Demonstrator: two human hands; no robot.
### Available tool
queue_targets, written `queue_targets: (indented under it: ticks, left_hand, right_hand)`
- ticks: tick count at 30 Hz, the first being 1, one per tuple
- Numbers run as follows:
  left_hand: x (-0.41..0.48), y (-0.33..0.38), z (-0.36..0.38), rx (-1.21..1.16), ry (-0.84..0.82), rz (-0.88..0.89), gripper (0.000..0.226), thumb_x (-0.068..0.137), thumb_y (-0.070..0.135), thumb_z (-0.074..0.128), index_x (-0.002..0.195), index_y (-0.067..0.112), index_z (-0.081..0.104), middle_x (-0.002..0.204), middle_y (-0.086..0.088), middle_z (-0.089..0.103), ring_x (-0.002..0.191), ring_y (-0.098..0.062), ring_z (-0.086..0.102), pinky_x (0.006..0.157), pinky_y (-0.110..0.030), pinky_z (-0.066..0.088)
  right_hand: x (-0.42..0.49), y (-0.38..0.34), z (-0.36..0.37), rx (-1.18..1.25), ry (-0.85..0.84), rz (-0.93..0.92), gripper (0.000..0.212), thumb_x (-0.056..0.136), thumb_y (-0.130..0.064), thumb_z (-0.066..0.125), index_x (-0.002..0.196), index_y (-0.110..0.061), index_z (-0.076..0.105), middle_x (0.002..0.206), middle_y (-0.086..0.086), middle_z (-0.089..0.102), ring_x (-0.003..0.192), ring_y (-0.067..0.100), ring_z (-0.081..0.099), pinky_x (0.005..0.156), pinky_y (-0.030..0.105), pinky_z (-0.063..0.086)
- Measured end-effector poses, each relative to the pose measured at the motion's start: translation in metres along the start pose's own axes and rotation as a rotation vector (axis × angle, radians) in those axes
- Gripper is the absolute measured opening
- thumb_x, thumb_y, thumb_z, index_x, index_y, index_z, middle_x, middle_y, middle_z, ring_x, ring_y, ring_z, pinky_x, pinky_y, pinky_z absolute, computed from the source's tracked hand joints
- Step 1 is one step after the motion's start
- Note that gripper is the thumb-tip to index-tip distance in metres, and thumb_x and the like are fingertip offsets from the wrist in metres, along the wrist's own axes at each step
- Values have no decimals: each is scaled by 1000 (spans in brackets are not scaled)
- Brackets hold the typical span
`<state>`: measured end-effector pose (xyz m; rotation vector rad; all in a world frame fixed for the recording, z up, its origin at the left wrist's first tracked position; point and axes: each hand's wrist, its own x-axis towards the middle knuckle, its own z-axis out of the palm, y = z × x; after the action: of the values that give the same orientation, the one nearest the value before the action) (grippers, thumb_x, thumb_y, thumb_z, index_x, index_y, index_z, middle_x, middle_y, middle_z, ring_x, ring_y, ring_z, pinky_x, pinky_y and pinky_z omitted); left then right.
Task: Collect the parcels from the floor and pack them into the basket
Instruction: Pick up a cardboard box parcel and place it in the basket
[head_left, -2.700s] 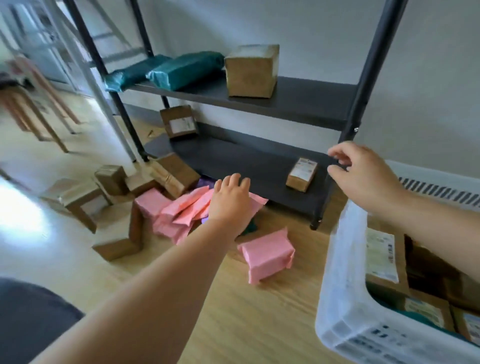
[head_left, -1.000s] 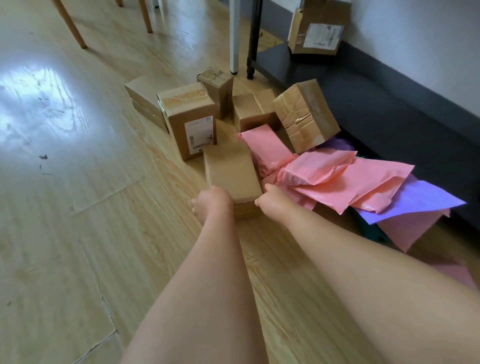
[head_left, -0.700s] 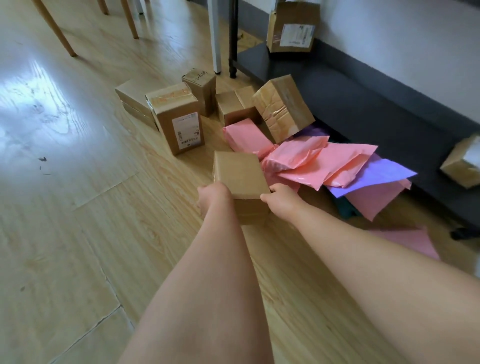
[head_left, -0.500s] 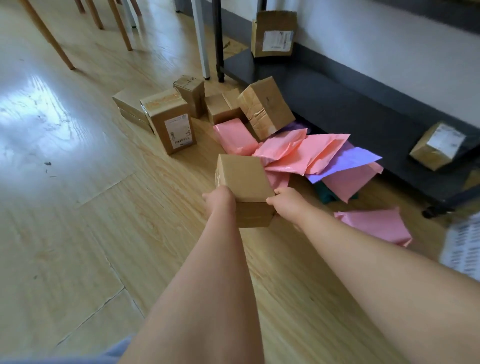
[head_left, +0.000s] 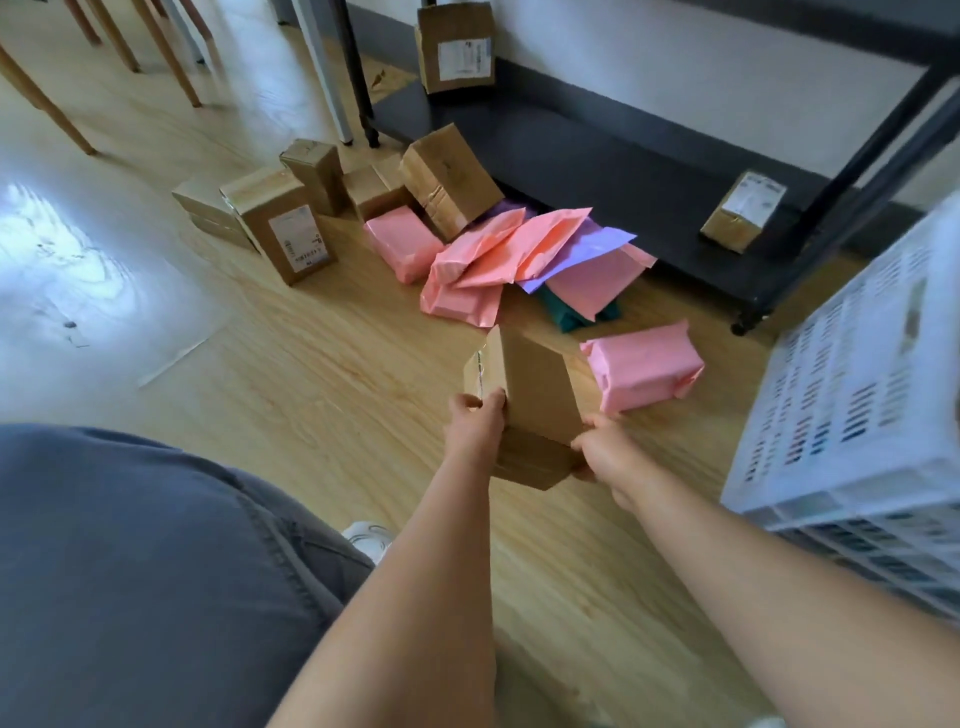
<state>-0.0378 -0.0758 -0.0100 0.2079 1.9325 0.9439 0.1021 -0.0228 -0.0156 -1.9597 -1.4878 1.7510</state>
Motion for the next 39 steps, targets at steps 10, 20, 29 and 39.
queue_targets:
  ticks: [10,20,29,39]
  left_hand:
    - [-58,-65,51,292,-111,109,28,91,16,47,119,23,48,126,-10,40,88,-27,56,85,-35,50]
    - [-57,-68,59,431,-217,108,54,97,11,40,150,17,31,143,-8,49,121,-26,54,88,-29,44]
    - [-52,-63,62,306,-217,187,50,88,2,37,127,21,60,119,-4,67,104,-26,63,79,-31,48]
    - [-51,-69,70,448,-147,217,50,91,2,38,135,20,53,142,0,47,91,-19,57,71,-25,41]
  right_hand:
    - [-34,95,-23,8,42,49,47,90,5,43,134,-9,53,125,9,61,109,24,56,86,27,43]
    - [-38,104,-41,71,107,-15,55,94,-15,57,145,-24,39,138,5,52,111,21,55,95,34,44]
    - [-47,108,-34,34,-5,-87,77,89,-20,70,152,-20,25,139,-6,45,134,20,41,93,21,32]
    - [-23,121,-51,111,273,122,60,86,-6,54,144,-15,41,139,8,52,124,28,50,99,34,41]
